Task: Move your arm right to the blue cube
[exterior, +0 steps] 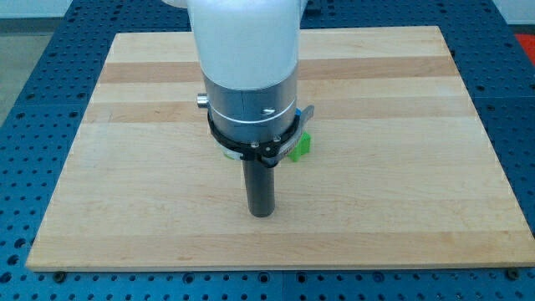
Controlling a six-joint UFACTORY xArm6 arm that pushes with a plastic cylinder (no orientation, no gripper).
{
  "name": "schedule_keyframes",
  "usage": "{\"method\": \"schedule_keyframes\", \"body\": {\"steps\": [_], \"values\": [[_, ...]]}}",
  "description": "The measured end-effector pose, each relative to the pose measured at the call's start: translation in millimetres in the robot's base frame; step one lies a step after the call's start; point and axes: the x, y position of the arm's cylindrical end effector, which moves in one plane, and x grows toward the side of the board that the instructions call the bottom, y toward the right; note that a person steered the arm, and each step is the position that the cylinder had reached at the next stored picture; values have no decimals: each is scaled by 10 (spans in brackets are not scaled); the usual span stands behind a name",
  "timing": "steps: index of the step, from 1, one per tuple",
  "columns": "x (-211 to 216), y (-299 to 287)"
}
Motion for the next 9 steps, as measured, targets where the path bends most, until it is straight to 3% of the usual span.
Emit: {"method": "schedule_keyframes", "body": {"steps": [1,4,5,7,8,9], "values": [[-73,0],[-155,2693],[-628,3281],[-2104,3358],[-2452,2796],[-2451,2067]]}}
